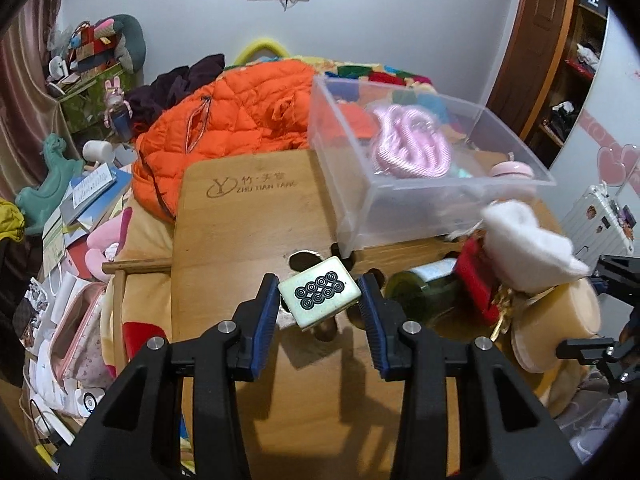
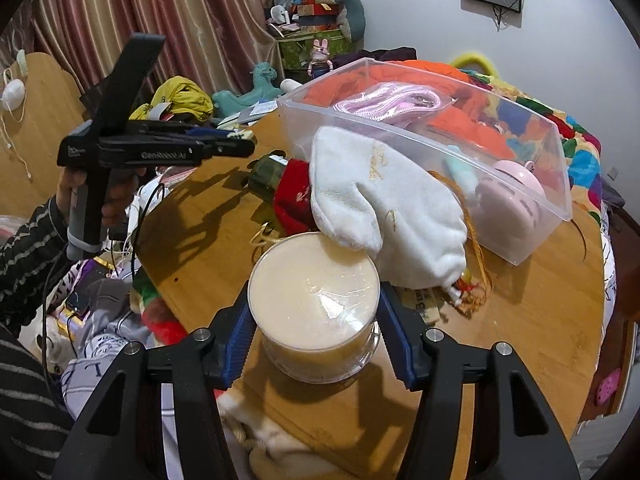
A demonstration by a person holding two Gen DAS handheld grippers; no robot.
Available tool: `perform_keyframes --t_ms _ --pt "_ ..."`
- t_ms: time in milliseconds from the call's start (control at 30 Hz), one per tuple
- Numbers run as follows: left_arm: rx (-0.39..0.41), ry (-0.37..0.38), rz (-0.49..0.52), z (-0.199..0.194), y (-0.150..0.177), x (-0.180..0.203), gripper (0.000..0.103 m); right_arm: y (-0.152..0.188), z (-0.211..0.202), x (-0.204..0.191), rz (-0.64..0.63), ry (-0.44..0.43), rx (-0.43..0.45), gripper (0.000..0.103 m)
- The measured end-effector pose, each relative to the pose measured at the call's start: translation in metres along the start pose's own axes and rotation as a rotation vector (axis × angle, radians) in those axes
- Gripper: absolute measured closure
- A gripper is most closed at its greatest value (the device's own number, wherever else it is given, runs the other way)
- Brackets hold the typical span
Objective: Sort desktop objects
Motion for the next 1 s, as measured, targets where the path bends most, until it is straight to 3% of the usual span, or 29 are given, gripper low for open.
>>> perform_keyframes --t_ms 267,567,1000 --pt "0.028 0.029 0.03 -0.017 -0.004 0.022 0.063 0.011 0.002 0.018 0.034 0.052 -0.027 0.049" --pt "0.071 0.076 0.093 -0.034 -0.019 0.059 0.063 0.012 -0.021 0.019 0.033 0.051 0.067 0.047" --pt "0.113 0.113 0.137 -0.044 -0.038 0.091 0.063 0.015 -0.029 0.024 0.044 0.07 0.098 0.051"
Point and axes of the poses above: each gripper's, at about its wrist camera, not at the fingertips, and z roughly the way its jaws point, x to its right, y to its underside, the point moved 4 cm from there along z, roughly the way its jaws point, and after that the axes turned 13 degrees about z, right-handed, at the moved point
